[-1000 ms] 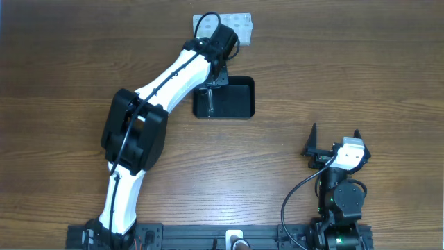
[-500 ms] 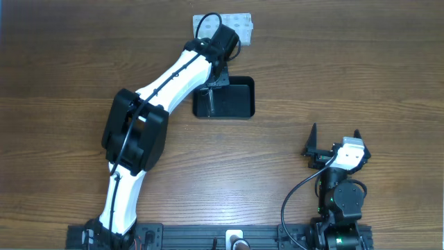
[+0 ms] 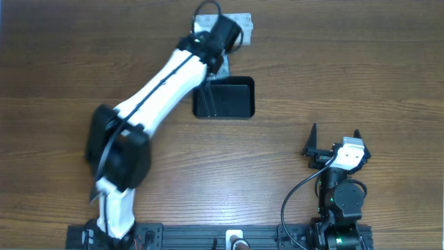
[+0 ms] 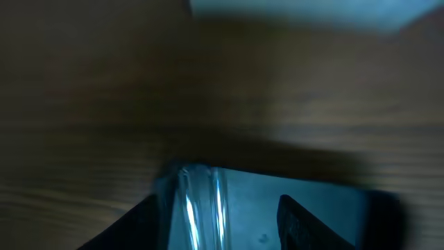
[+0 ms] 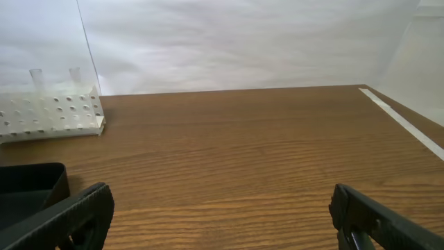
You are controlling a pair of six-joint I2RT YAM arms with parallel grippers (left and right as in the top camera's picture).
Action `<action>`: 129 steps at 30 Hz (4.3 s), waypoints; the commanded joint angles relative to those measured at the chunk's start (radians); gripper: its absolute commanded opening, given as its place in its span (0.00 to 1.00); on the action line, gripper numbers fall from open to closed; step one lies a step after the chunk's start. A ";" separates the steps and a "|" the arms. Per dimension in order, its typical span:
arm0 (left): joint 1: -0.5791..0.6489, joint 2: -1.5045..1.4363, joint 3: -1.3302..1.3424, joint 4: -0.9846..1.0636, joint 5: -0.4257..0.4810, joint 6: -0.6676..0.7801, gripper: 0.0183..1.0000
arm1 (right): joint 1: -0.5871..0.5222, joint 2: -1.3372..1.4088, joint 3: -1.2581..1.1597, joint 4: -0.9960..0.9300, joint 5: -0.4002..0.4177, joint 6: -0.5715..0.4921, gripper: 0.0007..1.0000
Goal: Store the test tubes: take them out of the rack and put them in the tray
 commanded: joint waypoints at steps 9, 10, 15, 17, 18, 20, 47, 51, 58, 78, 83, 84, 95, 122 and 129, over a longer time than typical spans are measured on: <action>0.141 -0.716 -0.397 0.614 0.010 0.462 0.81 | -0.008 -0.009 -0.006 -0.001 0.013 -0.004 0.99; 0.176 -0.776 -0.484 0.693 0.071 0.478 0.86 | -0.008 -0.009 -0.006 -0.001 0.013 -0.004 0.99; 0.362 -1.097 -0.965 1.044 0.305 0.496 1.00 | -0.008 -0.009 -0.006 -0.001 0.013 -0.004 0.99; 0.403 -1.220 -1.113 1.085 0.314 0.504 1.00 | -0.008 -0.009 -0.006 -0.001 0.013 -0.004 0.99; 0.416 -1.284 -1.177 1.086 0.315 0.524 1.00 | -0.008 -0.009 -0.006 -0.001 0.013 -0.004 0.99; 0.433 -1.416 -1.295 1.077 0.315 0.558 1.00 | -0.008 -0.009 -0.006 -0.001 0.013 -0.004 0.99; 0.540 -1.981 -1.798 0.903 0.389 0.604 1.00 | -0.008 -0.009 -0.006 -0.001 0.013 -0.004 0.99; 0.540 -2.039 -1.798 0.832 0.388 0.595 1.00 | -0.008 -0.009 -0.006 -0.001 0.013 -0.004 0.99; 0.540 -2.041 -1.798 0.832 0.388 0.596 1.00 | -0.008 -0.009 -0.006 -0.001 0.013 -0.004 0.99; 0.540 -2.041 -1.798 0.832 0.388 0.596 1.00 | -0.008 -0.009 -0.006 -0.001 0.013 -0.004 0.99; 0.540 -2.041 -1.798 0.832 0.388 0.596 1.00 | -0.008 -0.009 -0.006 -0.001 0.013 -0.004 0.99; 0.540 -2.041 -1.798 0.832 0.388 0.596 1.00 | -0.008 -0.009 -0.006 -0.001 0.013 -0.004 0.99; 0.540 -2.041 -1.798 0.832 0.388 0.596 1.00 | -0.008 -0.009 -0.006 -0.001 0.013 -0.004 0.99; 0.540 -2.041 -1.798 0.832 0.388 0.596 1.00 | -0.003 0.790 0.419 0.395 -0.402 0.127 0.99; 0.540 -2.041 -1.798 0.833 0.388 0.596 1.00 | 0.094 1.214 0.736 0.340 -0.499 0.137 0.99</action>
